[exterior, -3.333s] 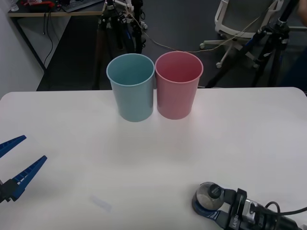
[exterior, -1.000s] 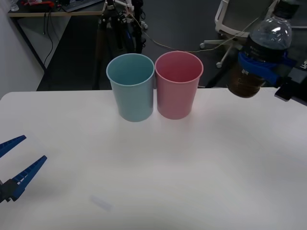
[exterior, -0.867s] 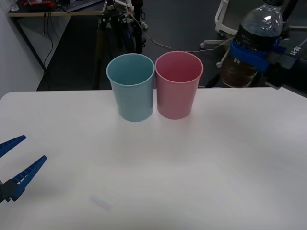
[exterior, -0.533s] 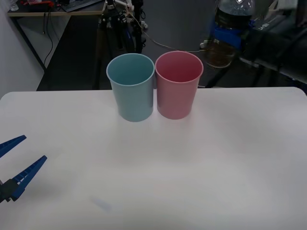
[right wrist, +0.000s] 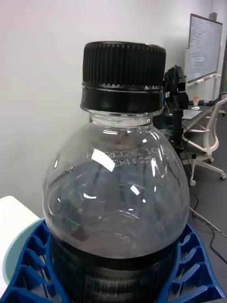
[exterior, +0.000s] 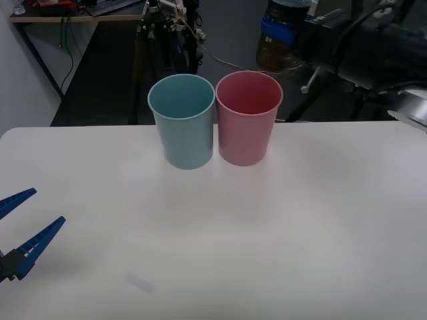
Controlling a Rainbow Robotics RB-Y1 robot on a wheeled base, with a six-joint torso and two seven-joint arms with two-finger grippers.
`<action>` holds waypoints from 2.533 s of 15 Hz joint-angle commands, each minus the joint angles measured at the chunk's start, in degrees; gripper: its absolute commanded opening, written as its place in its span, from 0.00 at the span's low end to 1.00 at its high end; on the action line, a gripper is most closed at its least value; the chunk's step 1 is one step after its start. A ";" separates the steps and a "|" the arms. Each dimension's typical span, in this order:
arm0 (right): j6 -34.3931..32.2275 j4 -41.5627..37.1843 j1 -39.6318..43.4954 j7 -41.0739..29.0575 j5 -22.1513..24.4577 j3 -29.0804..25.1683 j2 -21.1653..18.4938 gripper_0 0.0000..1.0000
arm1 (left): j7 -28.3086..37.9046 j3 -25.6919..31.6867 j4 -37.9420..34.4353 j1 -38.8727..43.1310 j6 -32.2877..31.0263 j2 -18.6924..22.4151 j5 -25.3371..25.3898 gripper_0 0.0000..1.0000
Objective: Grasp the object on the table and drop it into the matching bin: aluminum can to the light blue bin, PET bottle to the pink bin.
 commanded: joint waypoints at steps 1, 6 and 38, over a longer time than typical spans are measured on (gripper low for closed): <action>0.02 6.35 -3.44 0.63 0.57 2.45 4.85 0.00 | 0.00 0.00 0.00 0.00 0.00 0.00 0.00 1.00; 0.02 15.22 -5.55 2.03 2.85 2.89 12.85 0.00 | 0.00 0.00 0.00 0.00 0.00 0.00 0.00 1.00; -3.93 20.59 -5.38 2.82 8.83 3.68 18.03 1.00 | 0.00 0.00 0.00 0.00 0.00 0.00 0.00 1.00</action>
